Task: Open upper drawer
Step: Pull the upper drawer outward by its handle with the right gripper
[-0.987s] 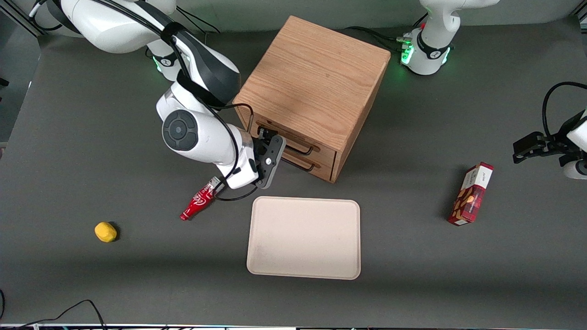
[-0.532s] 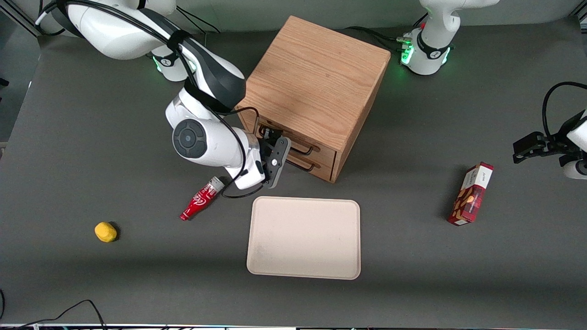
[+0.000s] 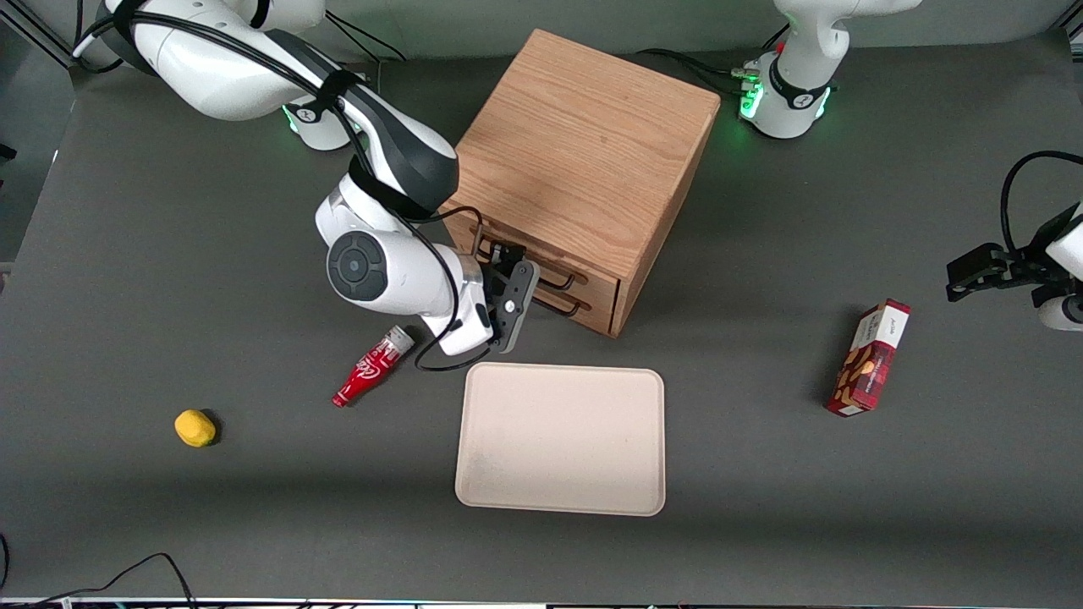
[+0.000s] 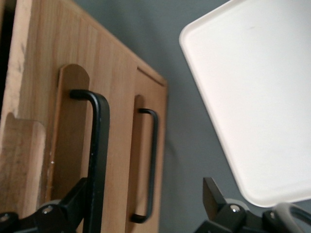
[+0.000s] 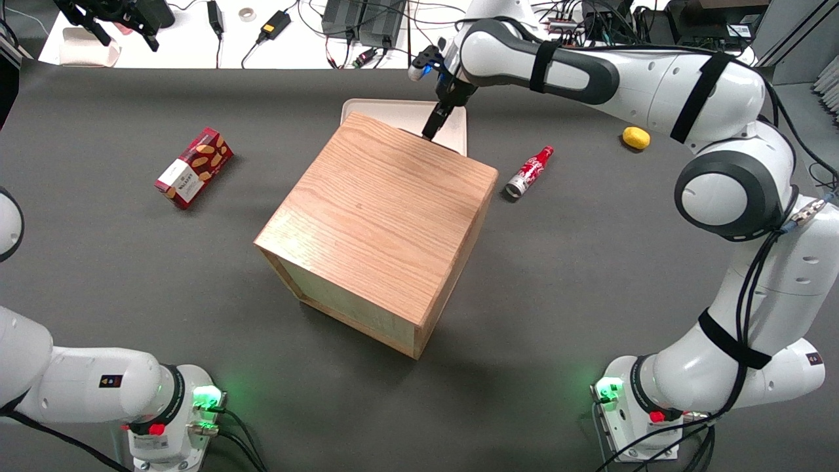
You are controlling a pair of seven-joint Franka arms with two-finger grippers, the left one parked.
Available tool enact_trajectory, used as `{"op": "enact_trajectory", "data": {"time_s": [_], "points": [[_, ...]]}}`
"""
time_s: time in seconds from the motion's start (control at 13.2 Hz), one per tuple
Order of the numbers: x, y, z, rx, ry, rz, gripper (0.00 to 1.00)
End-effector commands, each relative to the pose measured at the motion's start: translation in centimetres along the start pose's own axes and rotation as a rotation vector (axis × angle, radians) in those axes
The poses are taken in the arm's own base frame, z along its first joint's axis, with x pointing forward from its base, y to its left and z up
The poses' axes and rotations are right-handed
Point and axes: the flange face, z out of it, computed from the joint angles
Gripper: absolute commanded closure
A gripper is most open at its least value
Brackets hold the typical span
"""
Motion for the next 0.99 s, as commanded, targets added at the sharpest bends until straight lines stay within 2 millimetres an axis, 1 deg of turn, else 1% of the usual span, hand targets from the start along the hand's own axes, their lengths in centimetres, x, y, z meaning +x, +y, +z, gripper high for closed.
{"op": "enact_trajectory", "data": {"time_s": [0.0, 0.08, 0.15, 0.23, 0.3, 0.46, 0.61, 0.68, 0.76, 0.84, 0.91], "points": [[-0.5, 2.6, -0.5, -0.052, -0.002, -0.032, 0.00], [-0.4, 3.3, -0.9, -0.062, 0.006, -0.028, 0.00], [-0.8, 4.8, -1.4, -0.088, 0.007, -0.015, 0.00], [-0.8, 5.5, -2.1, -0.110, 0.012, -0.013, 0.00], [-1.0, 6.4, -3.2, -0.141, 0.019, -0.007, 0.00], [-2.0, 8.8, -5.3, -0.199, 0.024, -0.009, 0.00], [-2.6, 10.3, -7.1, -0.235, 0.039, 0.008, 0.00], [-2.7, 10.7, -7.8, -0.247, 0.047, 0.016, 0.00], [-2.6, 10.7, -8.2, -0.253, 0.053, 0.016, 0.00], [-2.6, 10.6, -8.4, -0.253, 0.056, 0.019, 0.00], [-2.3, 10.1, -8.7, -0.254, 0.063, 0.020, 0.00]]}}
